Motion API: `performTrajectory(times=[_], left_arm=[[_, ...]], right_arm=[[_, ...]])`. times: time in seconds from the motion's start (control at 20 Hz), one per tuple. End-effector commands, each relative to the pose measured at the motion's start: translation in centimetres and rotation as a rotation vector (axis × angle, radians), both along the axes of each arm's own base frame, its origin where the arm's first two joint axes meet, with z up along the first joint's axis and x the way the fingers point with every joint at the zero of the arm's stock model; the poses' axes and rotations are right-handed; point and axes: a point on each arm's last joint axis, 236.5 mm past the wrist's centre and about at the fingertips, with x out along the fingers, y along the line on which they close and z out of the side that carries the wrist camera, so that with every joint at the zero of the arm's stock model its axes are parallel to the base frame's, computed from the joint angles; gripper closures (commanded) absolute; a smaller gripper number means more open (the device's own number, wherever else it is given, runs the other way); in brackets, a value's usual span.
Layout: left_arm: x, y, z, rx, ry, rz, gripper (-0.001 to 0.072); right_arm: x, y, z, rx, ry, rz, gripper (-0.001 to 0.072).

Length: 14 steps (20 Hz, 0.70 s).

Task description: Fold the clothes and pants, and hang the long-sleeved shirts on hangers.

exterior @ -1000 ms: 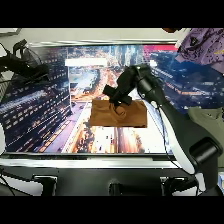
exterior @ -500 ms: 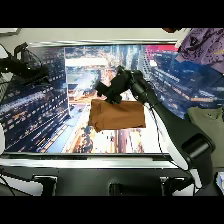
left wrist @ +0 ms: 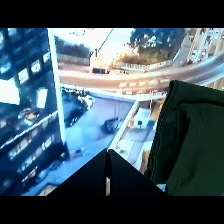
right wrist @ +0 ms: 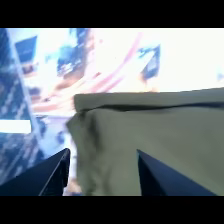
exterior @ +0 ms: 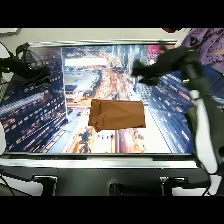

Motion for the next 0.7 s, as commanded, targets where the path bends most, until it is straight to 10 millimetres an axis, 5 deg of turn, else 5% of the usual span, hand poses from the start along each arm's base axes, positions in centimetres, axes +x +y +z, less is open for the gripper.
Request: performTrajectory(times=[0.0,0.1,0.25,0.45,0.65], left_arm=[[0.0,0.0,0.0,0.001,-0.001,0.0,0.0689],[0.0,0.0,0.0,0.001,-0.002,0.0,0.0689],[0.0,0.0,0.1,0.002,-0.003,-0.003,0.0689],[0.0,0.0,0.0,0.002,-0.003,-0.004,0.0689],[0.1,0.0,0.0,0.006,-0.009,-0.016,0.0689]], right_arm=[[-2.0,-11.0,-0.4,-0.073,0.026,0.051,0.0225],[-3.0,-13.5,-3.0,0.026,0.064,0.055,0.0225],[-5.1,-14.6,-9.1,0.143,0.139,0.035,0.0221],[-7.5,-11.6,-16.4,0.277,0.22,0.04,0.0222],[-8.1,-8.3,-20.4,0.329,0.264,0.083,0.0239]])
